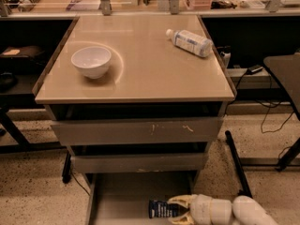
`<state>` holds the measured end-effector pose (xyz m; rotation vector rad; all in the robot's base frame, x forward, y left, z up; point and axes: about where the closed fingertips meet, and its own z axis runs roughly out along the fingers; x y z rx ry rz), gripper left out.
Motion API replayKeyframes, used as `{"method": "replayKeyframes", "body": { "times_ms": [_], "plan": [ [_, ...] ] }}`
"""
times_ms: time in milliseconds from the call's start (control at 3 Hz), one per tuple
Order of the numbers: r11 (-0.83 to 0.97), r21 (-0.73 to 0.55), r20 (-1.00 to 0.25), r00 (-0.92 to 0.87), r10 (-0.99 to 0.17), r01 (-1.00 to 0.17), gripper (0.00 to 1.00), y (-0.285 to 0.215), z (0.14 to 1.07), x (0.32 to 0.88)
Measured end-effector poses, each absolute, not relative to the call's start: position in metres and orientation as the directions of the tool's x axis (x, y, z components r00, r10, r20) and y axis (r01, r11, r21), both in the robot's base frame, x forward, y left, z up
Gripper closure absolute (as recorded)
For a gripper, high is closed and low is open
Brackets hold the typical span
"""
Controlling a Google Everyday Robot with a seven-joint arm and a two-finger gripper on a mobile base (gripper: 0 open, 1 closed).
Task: Pick rxbar blueberry from bottom drawer and place on counter
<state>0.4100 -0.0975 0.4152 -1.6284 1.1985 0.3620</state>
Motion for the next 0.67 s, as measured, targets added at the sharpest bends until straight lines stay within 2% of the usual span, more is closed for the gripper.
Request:
{"method": "replayKeyframes", "body": {
  "times_ms": [333,667],
  "plan": [
    [0.017,-0.611,-0.688,0.519,-0.508,-0.792,1.00,-0.1100,0.5060,0.3788],
    [0.017,-0.611,-0.688,0.519,-0.508,-0.792,1.00,-0.1100,0.5060,0.3788]
  ]
}}
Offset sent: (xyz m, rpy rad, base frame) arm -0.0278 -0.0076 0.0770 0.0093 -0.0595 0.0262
